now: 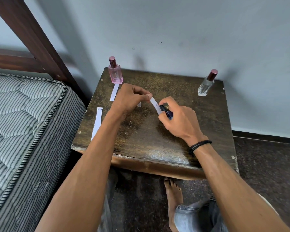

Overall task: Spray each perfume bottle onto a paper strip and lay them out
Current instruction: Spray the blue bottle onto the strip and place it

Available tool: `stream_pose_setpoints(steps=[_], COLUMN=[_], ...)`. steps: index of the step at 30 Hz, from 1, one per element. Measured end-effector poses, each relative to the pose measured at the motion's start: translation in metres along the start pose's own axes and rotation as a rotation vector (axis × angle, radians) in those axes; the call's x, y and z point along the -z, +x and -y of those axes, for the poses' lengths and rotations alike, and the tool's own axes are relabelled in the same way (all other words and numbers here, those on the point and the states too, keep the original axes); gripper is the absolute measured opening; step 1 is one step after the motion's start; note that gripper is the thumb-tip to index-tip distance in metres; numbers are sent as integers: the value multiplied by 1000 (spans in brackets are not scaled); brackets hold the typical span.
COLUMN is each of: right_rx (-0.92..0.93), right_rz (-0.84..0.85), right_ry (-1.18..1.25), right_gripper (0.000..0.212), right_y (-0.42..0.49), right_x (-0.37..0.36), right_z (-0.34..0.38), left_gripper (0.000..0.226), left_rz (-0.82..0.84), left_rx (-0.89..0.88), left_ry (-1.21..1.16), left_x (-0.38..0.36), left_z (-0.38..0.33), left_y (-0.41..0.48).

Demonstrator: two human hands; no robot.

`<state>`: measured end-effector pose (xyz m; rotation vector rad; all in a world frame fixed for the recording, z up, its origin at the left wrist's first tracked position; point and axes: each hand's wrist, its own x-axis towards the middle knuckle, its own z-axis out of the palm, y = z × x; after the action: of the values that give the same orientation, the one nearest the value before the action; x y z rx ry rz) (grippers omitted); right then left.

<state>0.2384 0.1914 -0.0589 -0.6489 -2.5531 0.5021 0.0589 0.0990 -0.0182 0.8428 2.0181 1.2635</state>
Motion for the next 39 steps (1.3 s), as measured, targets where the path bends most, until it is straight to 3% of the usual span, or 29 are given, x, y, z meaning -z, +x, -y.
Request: stream_pose_setpoints(steps=[23,29,39], right_rx=[-10,-82,-166], right_rz=[-3,-20,-19], right_ry=[35,115,195], right_gripper=[24,32,24], right_y=[0,2,3], right_x=[1,4,6], right_z=[1,0,-2], left_gripper=[7,9,13], left_rz=[26,17,-6], left_rx=[21,24,-38], left_ry=[-7,0,92], left_x=[0,2,6], left_z=[0,1,3], left_y=[-2,-1,0])
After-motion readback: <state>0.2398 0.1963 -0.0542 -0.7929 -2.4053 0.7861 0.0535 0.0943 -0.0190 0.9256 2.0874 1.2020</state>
